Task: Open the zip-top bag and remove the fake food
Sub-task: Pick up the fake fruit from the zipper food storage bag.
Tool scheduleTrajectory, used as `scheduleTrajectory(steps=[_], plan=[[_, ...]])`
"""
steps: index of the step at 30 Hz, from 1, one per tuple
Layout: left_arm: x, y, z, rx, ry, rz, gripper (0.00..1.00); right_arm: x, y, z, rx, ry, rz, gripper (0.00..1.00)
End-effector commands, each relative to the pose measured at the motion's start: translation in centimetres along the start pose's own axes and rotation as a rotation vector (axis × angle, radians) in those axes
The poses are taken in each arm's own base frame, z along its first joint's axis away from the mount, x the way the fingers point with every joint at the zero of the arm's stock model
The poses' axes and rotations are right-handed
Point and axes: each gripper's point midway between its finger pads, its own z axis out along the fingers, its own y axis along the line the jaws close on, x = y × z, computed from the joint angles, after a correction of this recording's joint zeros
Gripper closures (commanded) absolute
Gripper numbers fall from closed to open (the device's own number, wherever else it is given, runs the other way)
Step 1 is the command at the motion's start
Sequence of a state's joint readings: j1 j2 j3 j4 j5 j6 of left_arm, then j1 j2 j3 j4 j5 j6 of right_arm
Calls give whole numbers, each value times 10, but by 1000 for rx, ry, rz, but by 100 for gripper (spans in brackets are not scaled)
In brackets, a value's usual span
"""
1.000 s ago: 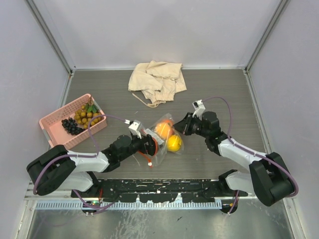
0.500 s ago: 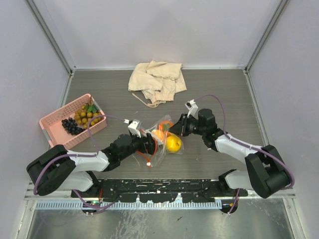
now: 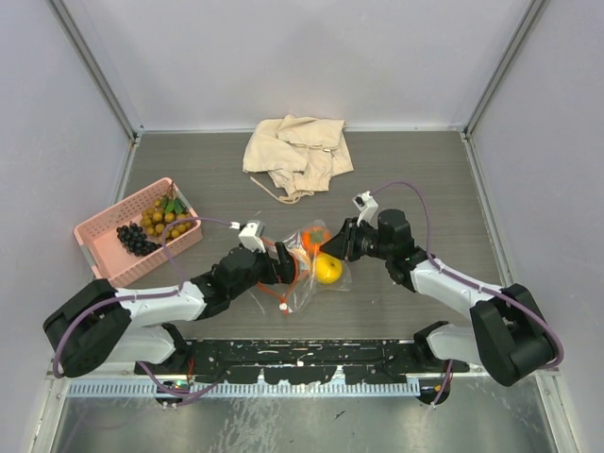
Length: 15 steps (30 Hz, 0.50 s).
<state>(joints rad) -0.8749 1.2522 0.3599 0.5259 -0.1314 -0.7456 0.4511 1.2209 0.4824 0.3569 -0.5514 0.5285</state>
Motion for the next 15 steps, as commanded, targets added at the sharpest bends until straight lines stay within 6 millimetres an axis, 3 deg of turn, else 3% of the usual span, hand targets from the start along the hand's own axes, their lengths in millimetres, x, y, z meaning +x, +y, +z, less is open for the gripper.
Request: scheduleTrajectory(steps=[1,10,15], plan=[[-21,-2,6,-76,-49,-57,2,0,-3,3,14,-9,-22,75],[-7,6,21,-228,28,-63,0,22,-16,12,65,55,-12,77],[-1,13,23,-278,52,-50,7,26,-23,12,100,63,-16,78]])
